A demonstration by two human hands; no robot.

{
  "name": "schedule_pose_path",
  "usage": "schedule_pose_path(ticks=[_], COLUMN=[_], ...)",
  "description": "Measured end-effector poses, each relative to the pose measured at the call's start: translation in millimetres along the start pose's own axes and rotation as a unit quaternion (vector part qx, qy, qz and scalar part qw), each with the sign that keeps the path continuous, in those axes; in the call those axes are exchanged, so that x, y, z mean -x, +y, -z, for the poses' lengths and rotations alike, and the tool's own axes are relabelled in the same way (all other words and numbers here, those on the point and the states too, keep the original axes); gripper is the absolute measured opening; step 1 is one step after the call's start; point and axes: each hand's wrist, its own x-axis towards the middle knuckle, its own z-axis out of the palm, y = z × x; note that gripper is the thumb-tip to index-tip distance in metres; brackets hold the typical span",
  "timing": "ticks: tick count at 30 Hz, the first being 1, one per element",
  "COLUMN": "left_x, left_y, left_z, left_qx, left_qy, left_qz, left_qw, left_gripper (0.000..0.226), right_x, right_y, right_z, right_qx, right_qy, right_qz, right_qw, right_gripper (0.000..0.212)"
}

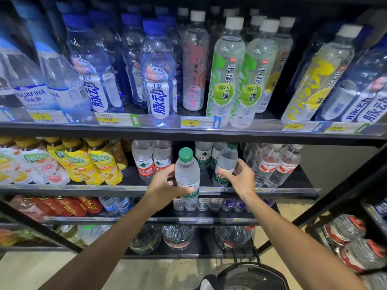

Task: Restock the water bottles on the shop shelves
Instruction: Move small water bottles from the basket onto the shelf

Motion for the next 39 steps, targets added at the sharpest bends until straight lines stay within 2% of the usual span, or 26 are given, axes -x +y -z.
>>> schedule_pose_path(ticks=[4,7,11,18,22,27,34,39], left_x=[-15,-30,-50,-78,-86,-95,-97,-99], left_y=[1,-1,-13,-35,-43,-51,-63,-79], left_z=[-9,-16,-26,-40,-47,-55,-56,-58], left_qx=[0.012,-0.030,-0.087,-0.080,-0.088,-0.056,-0.041,-0.096], left_qy=[0.011,0.017,0.018,0.023,0.051,0.070,0.077,0.044], left_qz=[-0.043,-0.092,-0.131,-0.028,0.006,0.041,0.030,0.041], left_qw=[0.999,0.995,0.987,0.996,0.995,0.995,0.996,0.994], left_gripper=[0.060,0.064,0.071,0.060,0.057,0.059,0.075,0.070], right_x=[-6,-4,-4,-6,-8,-9,-14,-13], right_y=[8,12,15,18,19,18,16,14], right_z=[0,0,0,2,2,2,-3,-2], right_qx=[0.029,0.048,0.051,0.043,0.038,0.042,0.074,0.144], right_qy=[-0.025,-0.035,-0.038,-0.046,-0.048,-0.051,-0.050,-0.085], right_qz=[0.005,0.010,0.015,0.013,-0.001,-0.011,-0.026,-0.037], right_qw=[0.999,0.998,0.998,0.998,0.998,0.998,0.996,0.985], right_gripper=[0.052,0.061,0.059,0.062,0.056,0.059,0.061,0.058])
